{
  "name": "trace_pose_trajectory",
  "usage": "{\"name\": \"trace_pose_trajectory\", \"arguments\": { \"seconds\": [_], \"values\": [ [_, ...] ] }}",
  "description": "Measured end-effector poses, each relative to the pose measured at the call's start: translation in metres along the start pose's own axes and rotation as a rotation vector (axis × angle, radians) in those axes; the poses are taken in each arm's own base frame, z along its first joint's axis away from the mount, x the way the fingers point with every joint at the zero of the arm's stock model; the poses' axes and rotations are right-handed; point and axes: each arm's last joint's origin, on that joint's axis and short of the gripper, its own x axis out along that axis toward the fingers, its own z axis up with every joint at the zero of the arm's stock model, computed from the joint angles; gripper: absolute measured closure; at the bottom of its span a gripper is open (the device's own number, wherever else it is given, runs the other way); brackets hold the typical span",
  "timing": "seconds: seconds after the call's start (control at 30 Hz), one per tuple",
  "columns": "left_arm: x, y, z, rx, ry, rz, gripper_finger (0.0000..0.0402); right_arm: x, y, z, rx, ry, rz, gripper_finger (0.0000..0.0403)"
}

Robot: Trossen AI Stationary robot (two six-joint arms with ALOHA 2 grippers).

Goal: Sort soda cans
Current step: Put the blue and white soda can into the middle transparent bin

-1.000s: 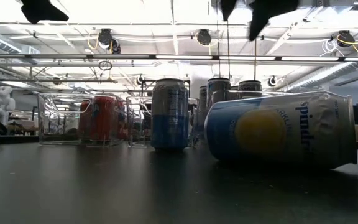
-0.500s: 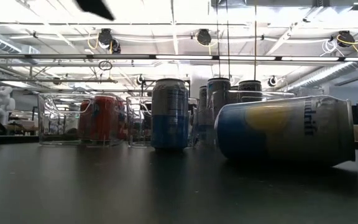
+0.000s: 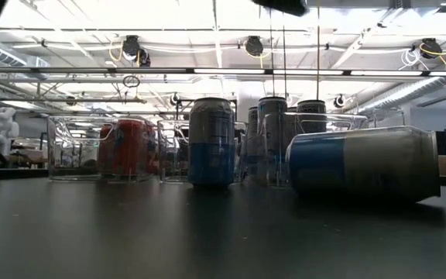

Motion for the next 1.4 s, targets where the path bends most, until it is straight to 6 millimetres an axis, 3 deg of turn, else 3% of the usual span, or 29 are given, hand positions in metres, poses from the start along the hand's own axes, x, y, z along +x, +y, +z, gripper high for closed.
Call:
{"name": "trace_pose_trajectory", "arguments": {
  "seconds": [0.23,0.43,0.57,0.77,0.97,1.4],
  "values": [
    [0.08,-0.02,0.01,0.015,-0.037,-0.08,0.0002,-0.001,-0.009,-0.012,-0.048,-0.002,0.002,0.0147],
    [0.138,-0.038,-0.02,0.033,0.079,-0.146,0.0002,-0.002,-0.013,-0.017,-0.07,-0.001,0.004,0.0147],
    [0.162,-0.04,-0.036,0.004,0.136,-0.136,0.0001,-0.002,-0.014,-0.018,-0.075,-0.001,0.005,0.0147],
    [0.168,-0.04,-0.049,-0.067,0.235,-0.141,0.0001,-0.002,-0.014,-0.019,-0.083,0.001,0.007,0.0147],
    [0.158,-0.054,-0.05,-0.072,0.287,-0.205,0.0001,-0.002,-0.015,-0.02,-0.098,0.002,0.009,0.0147],
    [0.149,-0.06,-0.059,-0.055,0.416,-0.208,0.0002,-0.002,-0.014,-0.019,-0.114,-0.041,0.038,0.0147]
  ]
}}
